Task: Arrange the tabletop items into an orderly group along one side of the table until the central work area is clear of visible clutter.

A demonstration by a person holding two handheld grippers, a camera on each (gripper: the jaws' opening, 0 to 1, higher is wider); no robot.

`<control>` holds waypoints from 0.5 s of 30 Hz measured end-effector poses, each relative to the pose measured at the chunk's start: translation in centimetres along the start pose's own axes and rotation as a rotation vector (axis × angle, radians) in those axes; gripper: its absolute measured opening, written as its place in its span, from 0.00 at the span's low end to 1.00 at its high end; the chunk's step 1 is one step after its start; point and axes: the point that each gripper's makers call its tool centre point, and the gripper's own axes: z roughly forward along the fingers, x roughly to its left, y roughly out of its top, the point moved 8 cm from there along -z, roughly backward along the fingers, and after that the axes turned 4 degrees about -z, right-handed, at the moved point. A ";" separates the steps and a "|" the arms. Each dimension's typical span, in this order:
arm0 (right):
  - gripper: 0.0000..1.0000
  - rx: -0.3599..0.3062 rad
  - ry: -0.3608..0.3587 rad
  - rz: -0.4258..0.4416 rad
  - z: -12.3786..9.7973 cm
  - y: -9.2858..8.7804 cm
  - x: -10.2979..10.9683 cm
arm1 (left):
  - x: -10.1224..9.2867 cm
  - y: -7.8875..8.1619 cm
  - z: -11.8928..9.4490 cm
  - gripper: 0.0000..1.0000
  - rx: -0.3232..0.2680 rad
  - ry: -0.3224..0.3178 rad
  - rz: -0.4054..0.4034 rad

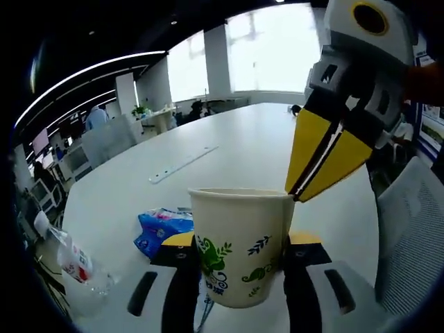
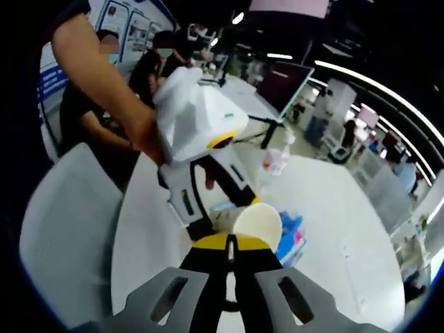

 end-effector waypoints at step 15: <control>0.00 -0.027 0.016 -0.041 0.4 0.9 0.4 | -0.2 0.1 0.3 0.46 0.015 -0.014 0.006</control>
